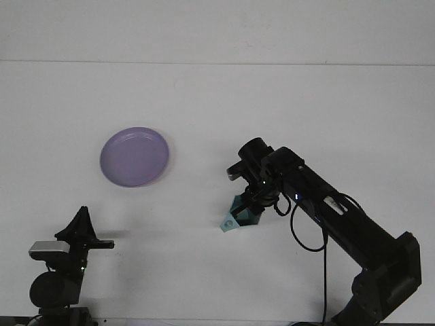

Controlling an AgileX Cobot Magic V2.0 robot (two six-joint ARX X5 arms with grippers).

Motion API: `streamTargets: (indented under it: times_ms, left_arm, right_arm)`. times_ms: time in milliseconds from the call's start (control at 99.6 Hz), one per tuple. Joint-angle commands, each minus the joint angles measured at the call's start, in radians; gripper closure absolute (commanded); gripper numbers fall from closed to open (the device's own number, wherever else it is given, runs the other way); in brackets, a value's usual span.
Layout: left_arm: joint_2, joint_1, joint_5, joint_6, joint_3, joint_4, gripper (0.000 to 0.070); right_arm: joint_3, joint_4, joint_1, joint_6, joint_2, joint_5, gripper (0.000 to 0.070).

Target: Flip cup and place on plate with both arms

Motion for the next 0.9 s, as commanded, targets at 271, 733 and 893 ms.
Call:
streamTargets:
  times_ms: [271,733,893]
  left_arm:
    - [-0.001,0.003,-0.002,-0.003,-0.019,0.011,0.0688]
    - [-0.001,0.003,0.025,-0.019,0.001,0.011,0.0688]
    - [0.000,0.003,0.137,-0.084,0.071,0.011,0.0688]
  right_arm:
    - [0.020,-0.001,0.006,-0.027,0.026,0.000,0.0693]
    - [0.036,-0.044,-0.012,-0.082,-0.013,0.000,0.0405]
    - [0.035,-0.007,-0.061,-0.083,-0.175,-0.001,0.0405]
